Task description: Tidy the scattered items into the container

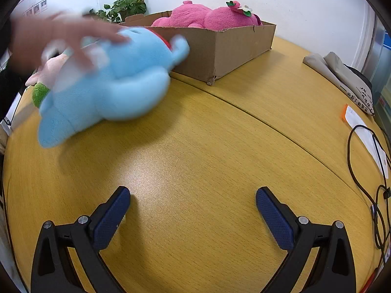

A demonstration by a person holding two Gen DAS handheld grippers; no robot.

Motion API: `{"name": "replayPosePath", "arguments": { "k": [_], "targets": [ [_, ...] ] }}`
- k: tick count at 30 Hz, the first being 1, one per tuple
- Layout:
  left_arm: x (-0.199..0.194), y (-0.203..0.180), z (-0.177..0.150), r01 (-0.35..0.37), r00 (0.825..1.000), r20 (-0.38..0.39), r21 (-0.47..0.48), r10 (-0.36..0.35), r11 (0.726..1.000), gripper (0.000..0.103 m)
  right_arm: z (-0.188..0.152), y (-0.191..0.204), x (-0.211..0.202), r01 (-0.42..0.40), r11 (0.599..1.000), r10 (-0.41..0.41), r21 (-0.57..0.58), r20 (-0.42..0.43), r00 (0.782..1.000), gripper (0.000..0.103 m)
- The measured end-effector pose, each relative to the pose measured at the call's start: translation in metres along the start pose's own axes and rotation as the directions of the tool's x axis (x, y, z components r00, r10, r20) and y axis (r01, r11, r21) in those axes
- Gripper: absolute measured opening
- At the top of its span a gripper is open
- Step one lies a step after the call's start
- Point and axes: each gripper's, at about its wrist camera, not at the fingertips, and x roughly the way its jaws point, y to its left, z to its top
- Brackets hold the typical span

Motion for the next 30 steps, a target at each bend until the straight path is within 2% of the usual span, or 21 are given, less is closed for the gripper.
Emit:
{"name": "replayPosePath", "arguments": {
  "k": [14,15,30],
  "targets": [
    [-0.0002,0.0000,0.0003,-0.006,1.000,0.000,-0.008,0.006,1.000,0.103,-0.0001,0.0001,0.0004,0.000,1.000,0.000,0.000,0.000,1.000,0.103],
    [-0.0001,0.0000,0.0001,-0.037,0.999,-0.001,-0.047,0.037,0.998,0.103,-0.0001,0.0001,0.0005,0.000,1.000,0.000,0.000,0.000,1.000,0.103],
    [-0.0011,0.0008,-0.0008,-0.037,0.999,-0.001,-0.047,0.037,0.998,0.103,-0.0001,0.0000,0.0005,0.000,1.000,0.000,0.000,0.000,1.000,0.103]
  ]
}}
